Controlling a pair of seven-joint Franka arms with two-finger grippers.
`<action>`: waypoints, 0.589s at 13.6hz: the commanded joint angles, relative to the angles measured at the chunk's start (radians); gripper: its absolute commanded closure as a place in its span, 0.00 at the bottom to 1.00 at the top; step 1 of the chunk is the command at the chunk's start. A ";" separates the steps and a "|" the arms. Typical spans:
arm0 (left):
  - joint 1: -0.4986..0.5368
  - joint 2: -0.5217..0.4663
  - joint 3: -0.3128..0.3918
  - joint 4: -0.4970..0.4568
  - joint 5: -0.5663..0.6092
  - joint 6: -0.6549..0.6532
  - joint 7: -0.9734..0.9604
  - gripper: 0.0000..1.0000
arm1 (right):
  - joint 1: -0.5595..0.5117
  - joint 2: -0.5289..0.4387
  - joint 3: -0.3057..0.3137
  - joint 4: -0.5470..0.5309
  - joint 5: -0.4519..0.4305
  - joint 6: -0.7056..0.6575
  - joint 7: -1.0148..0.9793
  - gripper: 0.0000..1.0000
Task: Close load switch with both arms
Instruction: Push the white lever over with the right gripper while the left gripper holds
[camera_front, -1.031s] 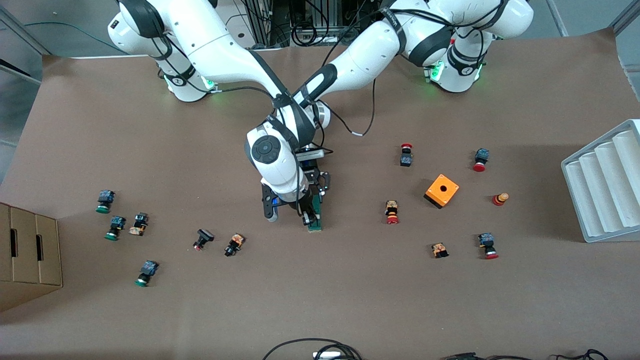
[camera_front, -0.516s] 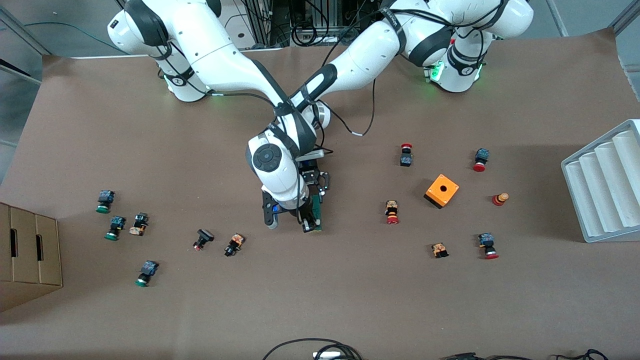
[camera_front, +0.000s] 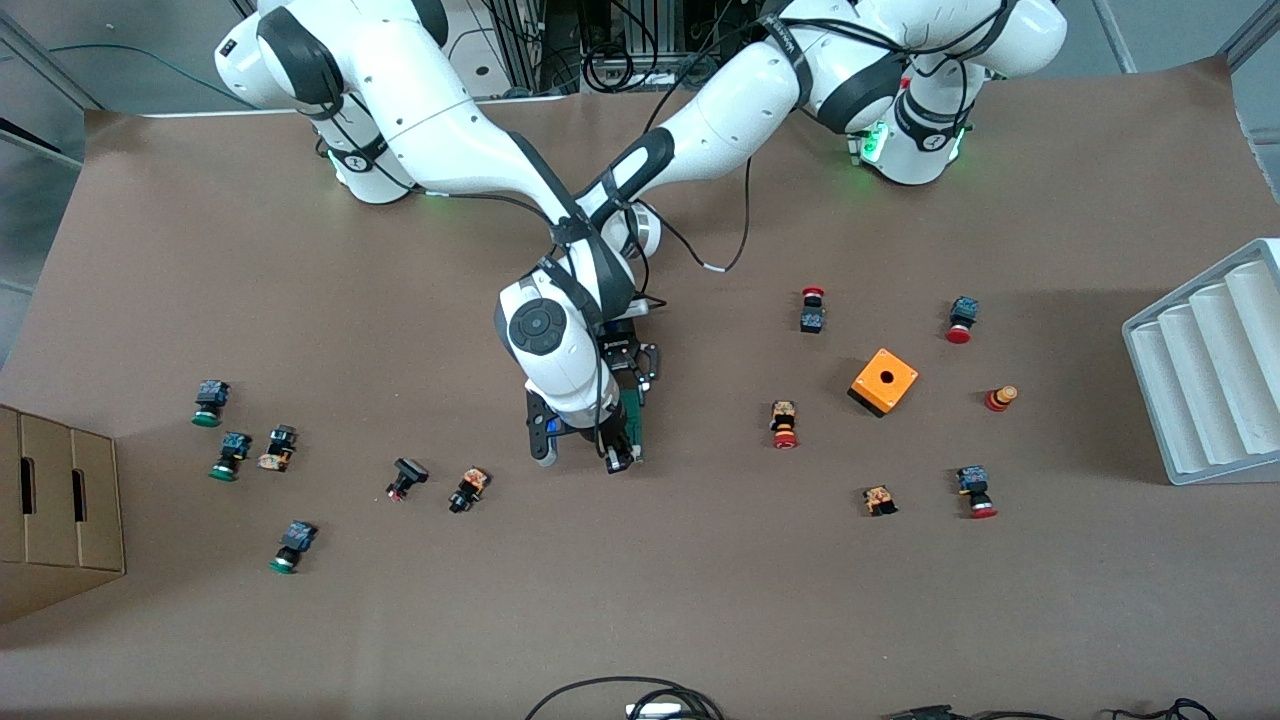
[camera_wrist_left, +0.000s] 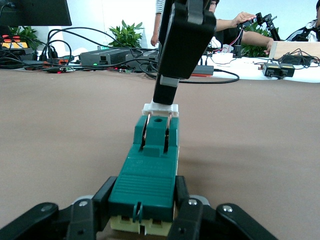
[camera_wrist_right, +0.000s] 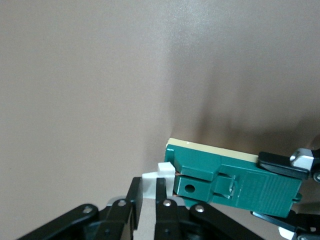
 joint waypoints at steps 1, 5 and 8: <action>-0.009 0.021 -0.014 0.030 0.009 -0.010 -0.011 0.49 | -0.005 0.034 -0.002 0.038 0.028 -0.004 -0.014 0.82; -0.009 0.021 -0.014 0.030 0.009 -0.010 -0.011 0.49 | -0.008 0.026 -0.001 0.038 0.029 -0.008 -0.013 0.72; -0.009 0.021 -0.014 0.030 0.007 -0.010 -0.010 0.49 | -0.055 -0.011 0.027 0.038 0.028 -0.063 -0.018 0.17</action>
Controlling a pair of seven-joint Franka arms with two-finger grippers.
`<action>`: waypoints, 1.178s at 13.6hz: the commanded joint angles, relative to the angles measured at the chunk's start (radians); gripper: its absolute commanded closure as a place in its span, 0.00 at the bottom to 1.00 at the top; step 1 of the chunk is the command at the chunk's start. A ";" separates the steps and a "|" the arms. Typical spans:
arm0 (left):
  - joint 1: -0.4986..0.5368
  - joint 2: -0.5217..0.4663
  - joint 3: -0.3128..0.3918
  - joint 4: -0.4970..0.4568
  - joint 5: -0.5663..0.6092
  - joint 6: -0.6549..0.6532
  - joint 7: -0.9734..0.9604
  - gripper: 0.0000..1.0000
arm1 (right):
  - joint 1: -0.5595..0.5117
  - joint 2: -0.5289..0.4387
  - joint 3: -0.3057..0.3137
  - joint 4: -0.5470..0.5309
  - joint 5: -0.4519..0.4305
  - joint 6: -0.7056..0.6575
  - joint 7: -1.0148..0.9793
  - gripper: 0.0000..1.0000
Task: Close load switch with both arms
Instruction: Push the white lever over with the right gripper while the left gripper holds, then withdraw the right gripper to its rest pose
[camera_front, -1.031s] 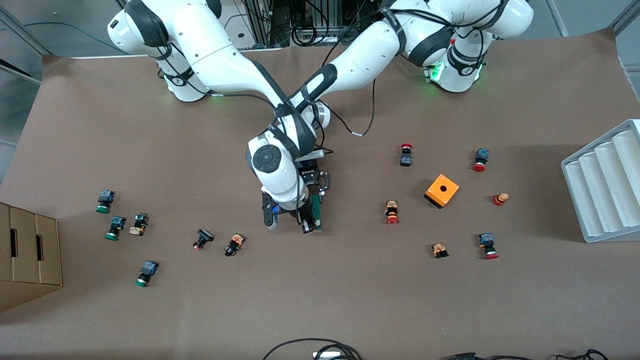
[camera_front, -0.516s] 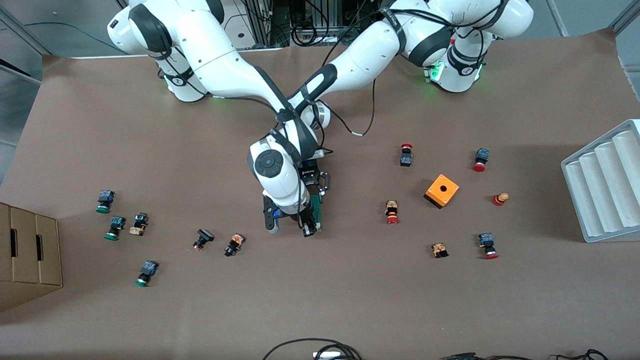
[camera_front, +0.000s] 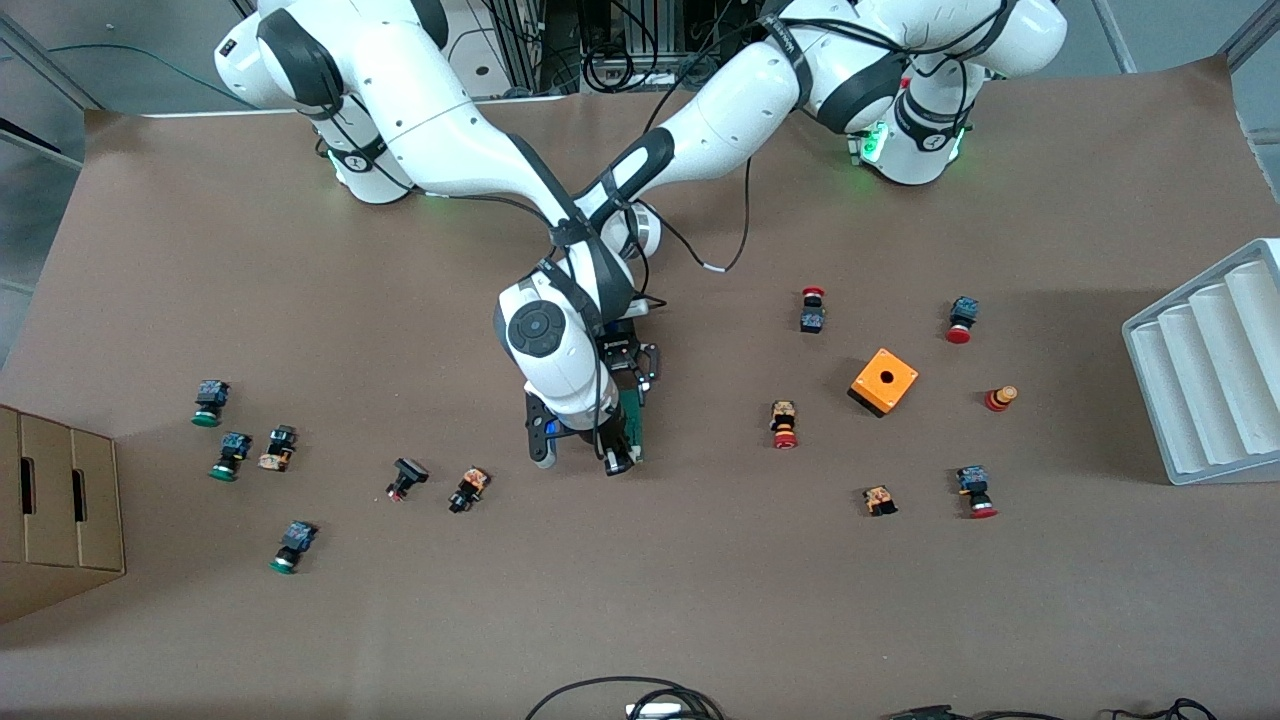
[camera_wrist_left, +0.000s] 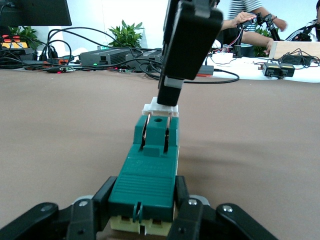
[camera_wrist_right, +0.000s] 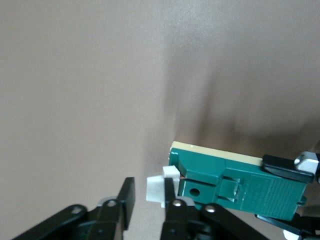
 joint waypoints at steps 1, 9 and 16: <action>-0.009 0.022 -0.014 0.030 0.009 -0.009 -0.010 0.49 | -0.056 -0.034 0.038 0.029 0.026 -0.079 -0.027 0.07; -0.010 0.029 -0.014 0.031 0.009 -0.009 -0.007 0.49 | -0.235 -0.370 0.047 -0.079 0.025 -0.473 -0.535 0.00; -0.009 0.016 -0.014 0.033 0.005 -0.006 0.004 0.00 | -0.503 -0.645 0.047 -0.161 -0.024 -0.844 -1.296 0.00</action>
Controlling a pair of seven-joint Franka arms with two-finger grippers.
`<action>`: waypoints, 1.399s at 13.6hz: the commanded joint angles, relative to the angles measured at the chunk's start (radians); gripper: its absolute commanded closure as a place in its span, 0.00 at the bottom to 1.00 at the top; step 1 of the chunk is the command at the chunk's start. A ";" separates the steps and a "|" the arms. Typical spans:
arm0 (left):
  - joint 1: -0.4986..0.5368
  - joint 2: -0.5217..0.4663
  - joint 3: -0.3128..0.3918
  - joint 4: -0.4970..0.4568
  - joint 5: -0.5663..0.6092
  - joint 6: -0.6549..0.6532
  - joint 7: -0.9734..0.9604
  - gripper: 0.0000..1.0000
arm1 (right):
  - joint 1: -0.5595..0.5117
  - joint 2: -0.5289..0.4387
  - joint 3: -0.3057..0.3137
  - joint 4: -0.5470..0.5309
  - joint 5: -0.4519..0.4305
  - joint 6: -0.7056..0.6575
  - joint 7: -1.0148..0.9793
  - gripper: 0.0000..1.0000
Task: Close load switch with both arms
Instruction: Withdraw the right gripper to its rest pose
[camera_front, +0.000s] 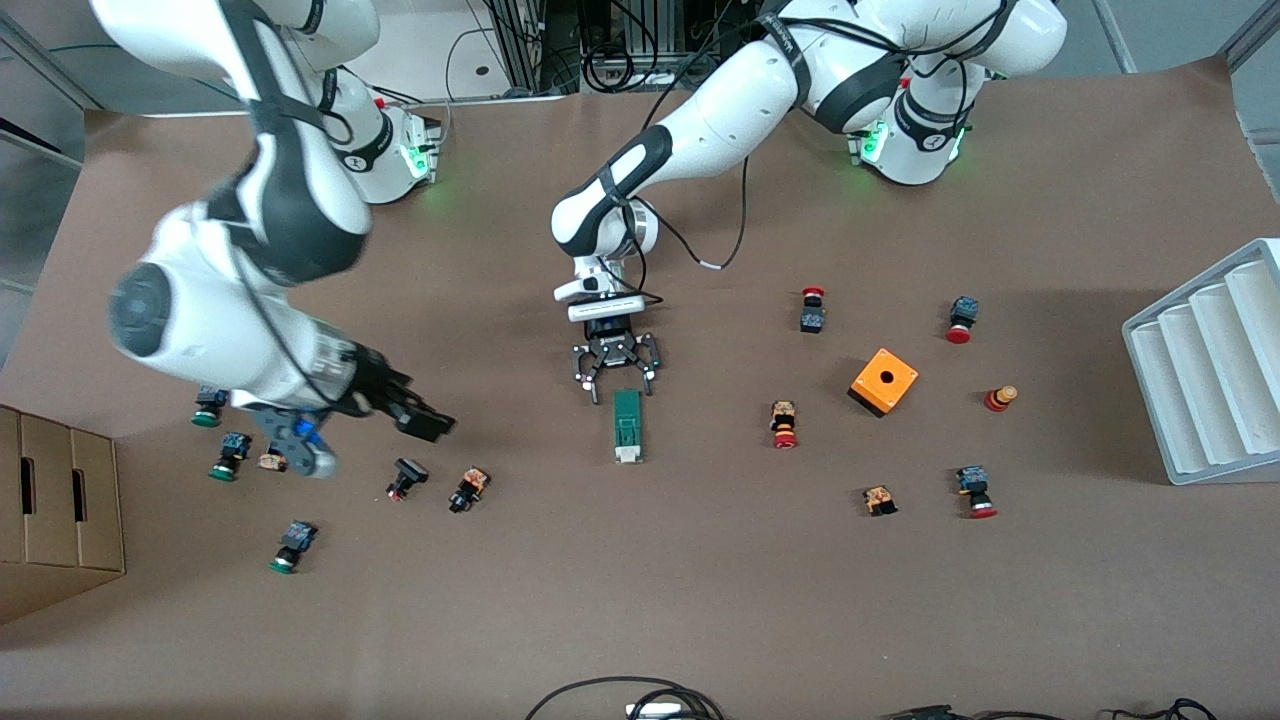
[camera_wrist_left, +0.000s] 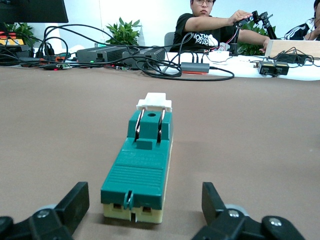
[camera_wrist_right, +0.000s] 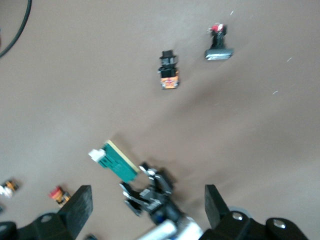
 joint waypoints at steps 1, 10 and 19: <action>-0.004 0.012 0.000 0.026 0.002 -0.005 0.004 0.00 | -0.101 -0.109 0.015 -0.055 -0.049 -0.086 -0.288 0.00; -0.013 -0.088 0.000 -0.001 -0.118 0.026 0.028 0.00 | -0.261 -0.317 0.015 -0.192 -0.284 -0.080 -0.775 0.00; -0.004 -0.289 -0.032 -0.081 -0.305 0.029 0.163 0.00 | -0.270 -0.293 0.006 -0.183 -0.287 -0.054 -0.864 0.00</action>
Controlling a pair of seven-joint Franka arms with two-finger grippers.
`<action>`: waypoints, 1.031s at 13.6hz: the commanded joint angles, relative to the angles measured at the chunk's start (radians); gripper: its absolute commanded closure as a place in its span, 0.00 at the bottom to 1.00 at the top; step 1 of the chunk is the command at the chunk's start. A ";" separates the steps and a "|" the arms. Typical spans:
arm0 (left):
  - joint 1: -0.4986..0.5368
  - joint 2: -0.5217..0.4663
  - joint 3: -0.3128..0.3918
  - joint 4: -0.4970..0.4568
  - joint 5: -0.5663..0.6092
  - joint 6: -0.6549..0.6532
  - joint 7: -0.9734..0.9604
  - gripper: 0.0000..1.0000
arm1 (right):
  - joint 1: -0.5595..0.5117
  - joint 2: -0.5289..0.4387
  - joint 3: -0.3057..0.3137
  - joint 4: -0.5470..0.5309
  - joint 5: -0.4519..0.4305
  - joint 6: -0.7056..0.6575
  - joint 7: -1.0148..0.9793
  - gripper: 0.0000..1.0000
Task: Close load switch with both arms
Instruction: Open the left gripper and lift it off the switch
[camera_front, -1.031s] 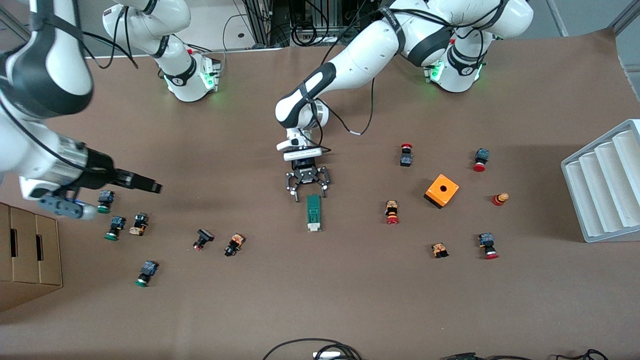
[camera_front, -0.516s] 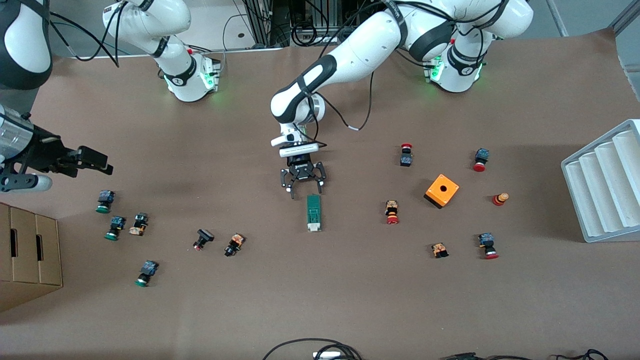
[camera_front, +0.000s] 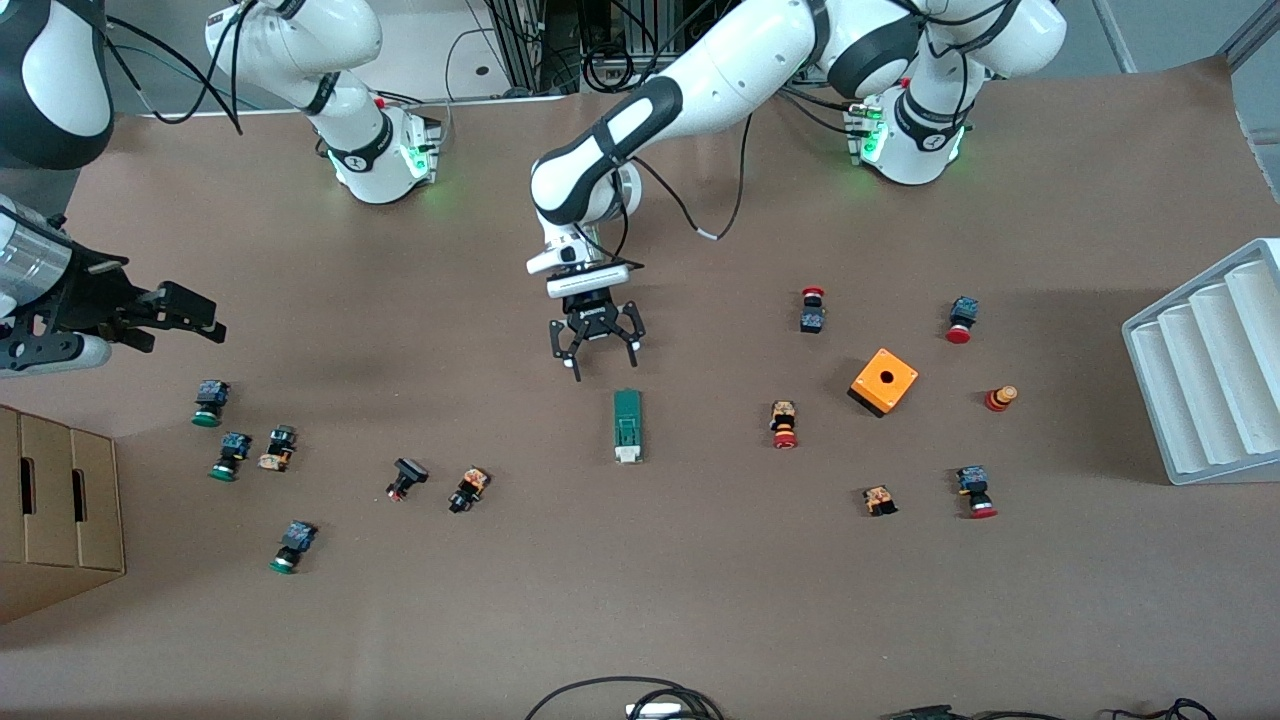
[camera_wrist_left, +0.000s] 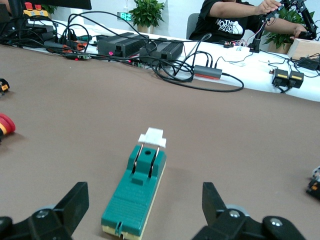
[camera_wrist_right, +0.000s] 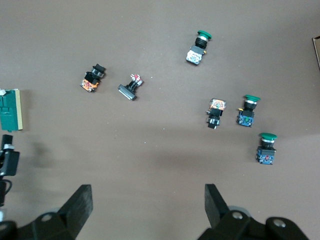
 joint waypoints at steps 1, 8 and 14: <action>0.008 -0.120 -0.007 -0.064 -0.063 0.008 0.085 0.00 | -0.010 0.004 0.002 0.009 -0.019 0.015 -0.041 0.00; 0.020 -0.284 -0.007 -0.059 -0.220 0.028 0.376 0.00 | 0.017 -0.002 -0.004 0.015 -0.042 0.042 -0.069 0.00; 0.055 -0.394 -0.007 -0.053 -0.341 0.028 0.649 0.00 | 0.063 -0.021 -0.044 0.002 -0.060 0.056 -0.061 0.00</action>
